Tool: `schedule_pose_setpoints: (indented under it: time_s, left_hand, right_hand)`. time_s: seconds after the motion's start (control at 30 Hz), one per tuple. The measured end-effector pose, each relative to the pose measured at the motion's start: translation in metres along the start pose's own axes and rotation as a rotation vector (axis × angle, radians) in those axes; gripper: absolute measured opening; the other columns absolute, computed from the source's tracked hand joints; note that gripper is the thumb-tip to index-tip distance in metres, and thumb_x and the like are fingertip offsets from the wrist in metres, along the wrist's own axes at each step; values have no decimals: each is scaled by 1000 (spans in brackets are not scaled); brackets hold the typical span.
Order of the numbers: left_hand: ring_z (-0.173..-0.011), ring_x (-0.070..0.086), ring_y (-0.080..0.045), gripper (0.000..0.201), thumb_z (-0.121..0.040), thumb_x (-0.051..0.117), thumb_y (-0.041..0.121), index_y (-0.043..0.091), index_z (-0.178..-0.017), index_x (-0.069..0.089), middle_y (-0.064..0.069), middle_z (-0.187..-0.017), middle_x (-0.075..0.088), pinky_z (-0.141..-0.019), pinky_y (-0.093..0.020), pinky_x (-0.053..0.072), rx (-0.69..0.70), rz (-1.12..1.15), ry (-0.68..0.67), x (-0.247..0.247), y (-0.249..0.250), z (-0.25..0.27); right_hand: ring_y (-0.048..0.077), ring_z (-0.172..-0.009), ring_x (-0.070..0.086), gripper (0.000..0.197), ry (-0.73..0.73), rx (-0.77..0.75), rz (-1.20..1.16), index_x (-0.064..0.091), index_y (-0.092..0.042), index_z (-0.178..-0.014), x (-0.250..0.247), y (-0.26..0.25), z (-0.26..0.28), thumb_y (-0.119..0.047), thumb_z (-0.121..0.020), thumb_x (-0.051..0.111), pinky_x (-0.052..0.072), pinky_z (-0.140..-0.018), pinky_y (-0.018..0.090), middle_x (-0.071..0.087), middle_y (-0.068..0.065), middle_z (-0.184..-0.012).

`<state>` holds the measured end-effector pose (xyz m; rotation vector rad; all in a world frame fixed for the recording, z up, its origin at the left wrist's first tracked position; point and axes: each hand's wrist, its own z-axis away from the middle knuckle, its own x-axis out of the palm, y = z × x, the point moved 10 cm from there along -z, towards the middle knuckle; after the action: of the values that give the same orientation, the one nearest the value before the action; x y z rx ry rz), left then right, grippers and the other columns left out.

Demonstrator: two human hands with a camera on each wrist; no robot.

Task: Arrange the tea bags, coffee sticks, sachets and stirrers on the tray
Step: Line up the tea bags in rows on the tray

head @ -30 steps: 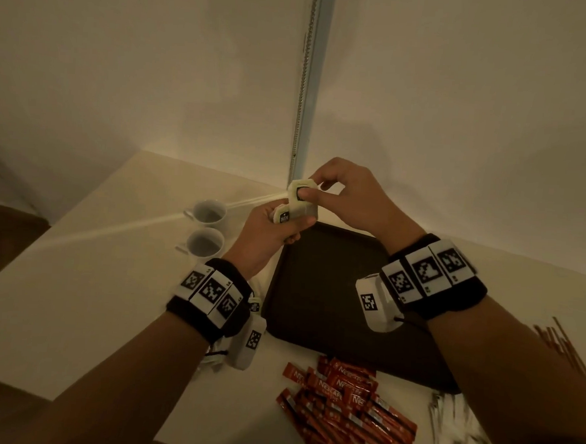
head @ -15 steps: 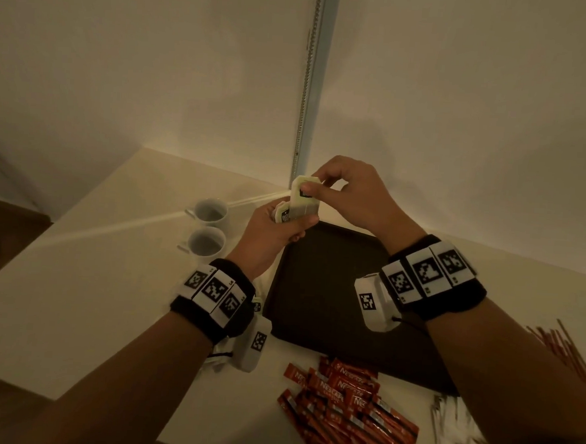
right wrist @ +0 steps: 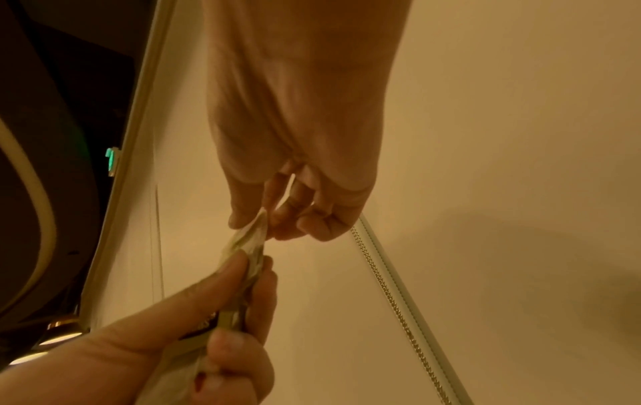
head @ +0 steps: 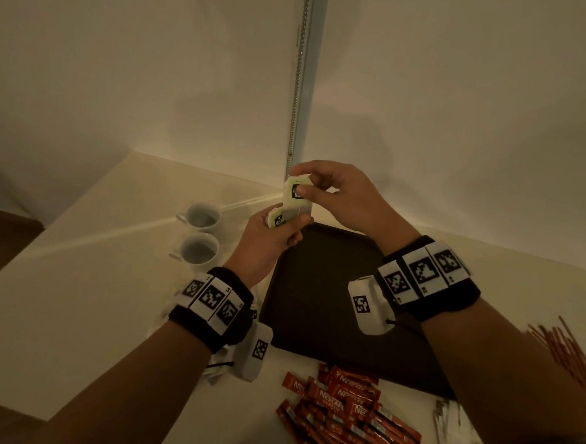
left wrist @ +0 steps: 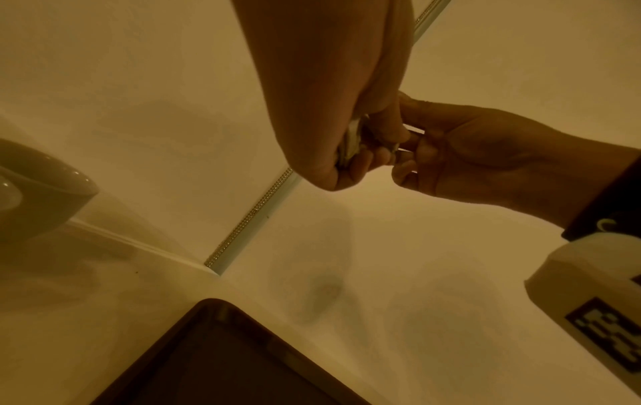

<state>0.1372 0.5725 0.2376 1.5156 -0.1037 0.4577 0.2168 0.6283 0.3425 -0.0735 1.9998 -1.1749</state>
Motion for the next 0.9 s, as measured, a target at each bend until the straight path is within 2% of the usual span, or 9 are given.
schedule_pose_setpoints:
  time_s: [0.17,0.27,0.37,0.43,0.5,0.6,0.7,0.8,0.9]
  left_hand:
    - [-67,55,-9,26,-73,72,20,15,-98,64,-11,-90,62,-63,-21,47,-8,2,2,0,-3,-3]
    - [-71,56,-11,27,-73,71,20,16,-99,65,-10,-90,65,-65,-22,47,-12,36,29,-3,-4,-7]
    - [-69,56,-10,32,-69,72,23,17,-99,64,-9,-88,64,-67,-24,47,-42,26,22,-2,-9,-11]
    - [-67,56,-10,27,-75,70,24,17,-99,63,-6,-84,64,-66,-25,47,-59,13,36,-7,-13,-14]
    - [-64,55,-12,14,-88,62,25,17,-99,63,-1,-76,62,-61,-25,44,-92,32,109,-22,-16,-18]
    - [-63,59,-13,20,-94,53,35,19,-100,63,3,-74,61,-53,-24,40,-148,23,198,-49,-16,-21]
    - [-62,60,-12,29,-87,54,45,20,-99,62,5,-73,62,-48,-21,39,-169,71,161,-58,-11,-27]
    - [-63,63,-12,36,-79,53,49,19,-97,61,3,-74,64,-47,-18,42,-221,157,121,-59,-12,-34]
    - [-68,66,-15,38,-84,46,49,17,-100,60,-1,-78,67,-48,-17,47,-262,238,105,-65,-16,-39]
  right_hand:
    - [6,-72,54,13,18,27,14,69,-16,-98,1,10,-6,-19,-86,65,44,-72,16,63,-9,-83]
    - [7,-69,54,12,24,61,-41,65,-18,-98,0,17,-10,-18,-86,65,45,-71,18,59,-7,-77]
    - [1,-68,53,8,3,65,-8,65,-19,-94,1,21,-14,-16,-86,65,44,-71,13,57,-10,-74]
    - [2,-72,56,8,14,63,-3,65,-22,-90,-2,25,-19,-16,-85,66,45,-72,11,62,-4,-79]
    - [9,-79,59,9,43,99,-11,65,-24,-89,-7,38,-22,-17,-84,67,48,-73,16,66,5,-89]
    - [9,-77,58,9,-10,222,18,65,-21,-93,2,77,-23,-15,-86,65,49,-66,15,66,7,-96]
    - [12,-86,58,17,-142,373,135,65,-12,-106,33,131,-16,-12,-90,59,52,-79,27,65,8,-106]
    - [17,-95,57,21,-259,485,207,63,-8,-111,69,181,-7,-10,-90,58,48,-83,27,63,10,-112]
    - [23,-98,60,17,-226,563,170,62,-6,-105,88,218,-6,-10,-88,61,47,-84,26,65,13,-106]
